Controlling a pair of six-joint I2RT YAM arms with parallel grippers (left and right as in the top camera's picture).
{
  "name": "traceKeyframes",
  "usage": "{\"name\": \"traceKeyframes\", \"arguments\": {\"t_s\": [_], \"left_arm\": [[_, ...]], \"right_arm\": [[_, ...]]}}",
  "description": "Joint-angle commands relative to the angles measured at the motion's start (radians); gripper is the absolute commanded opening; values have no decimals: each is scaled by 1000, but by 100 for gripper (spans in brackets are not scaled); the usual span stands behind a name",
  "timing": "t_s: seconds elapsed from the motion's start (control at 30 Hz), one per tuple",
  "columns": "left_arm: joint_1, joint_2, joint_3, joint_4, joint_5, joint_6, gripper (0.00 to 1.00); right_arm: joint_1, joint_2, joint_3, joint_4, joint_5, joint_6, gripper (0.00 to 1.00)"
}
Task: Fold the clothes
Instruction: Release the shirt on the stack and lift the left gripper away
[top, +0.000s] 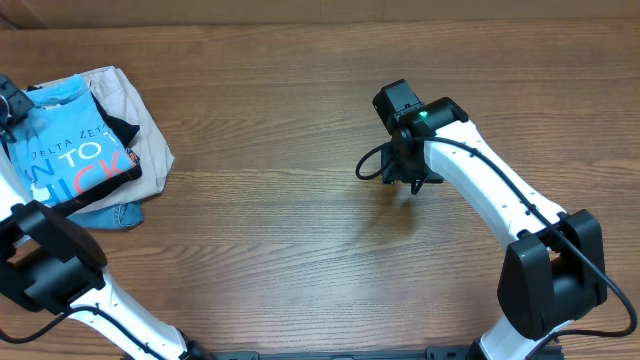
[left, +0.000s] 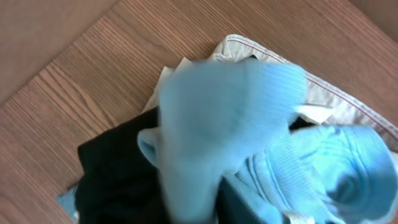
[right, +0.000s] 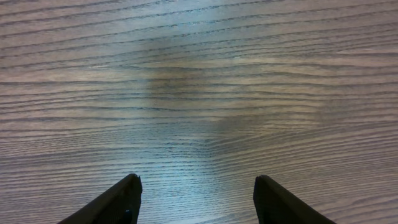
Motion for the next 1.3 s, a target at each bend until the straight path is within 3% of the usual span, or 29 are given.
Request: {"name": "traceKeyframes", "arguments": {"t_s": [0.0,0.03,0.13,0.37,0.53,0.73,0.83,1.1,1.27], "left_arm": [[6,21,19,7,-26,-3,54],[6,22,19,7,-35,-3,60],[6,21,19,10,-79,-3,100],[6,-29,42,8,-169,-8,100],[3,-124,64,6,-126,-22,100],[-36,-214,64,-3,106,-21,100],[-84,-219,64,-24,180,-16,100],[-417,-218,63,-47,171,109,100],[-639,-206,62,-45,89,127,100]], "right_arm": [[-2,-8,8,5,9,5,61],[-2,-8,8,5,9,6,61],[-2,-8,8,5,8,5,61],[-2,-8,8,1,9,5,62],[-2,-8,8,20,9,5,63],[-2,-8,8,104,-46,5,94],[-2,-8,9,174,-82,5,100],[-15,-9,47,350,-91,-3,100],[-69,-9,107,398,-92,-109,100]]}}
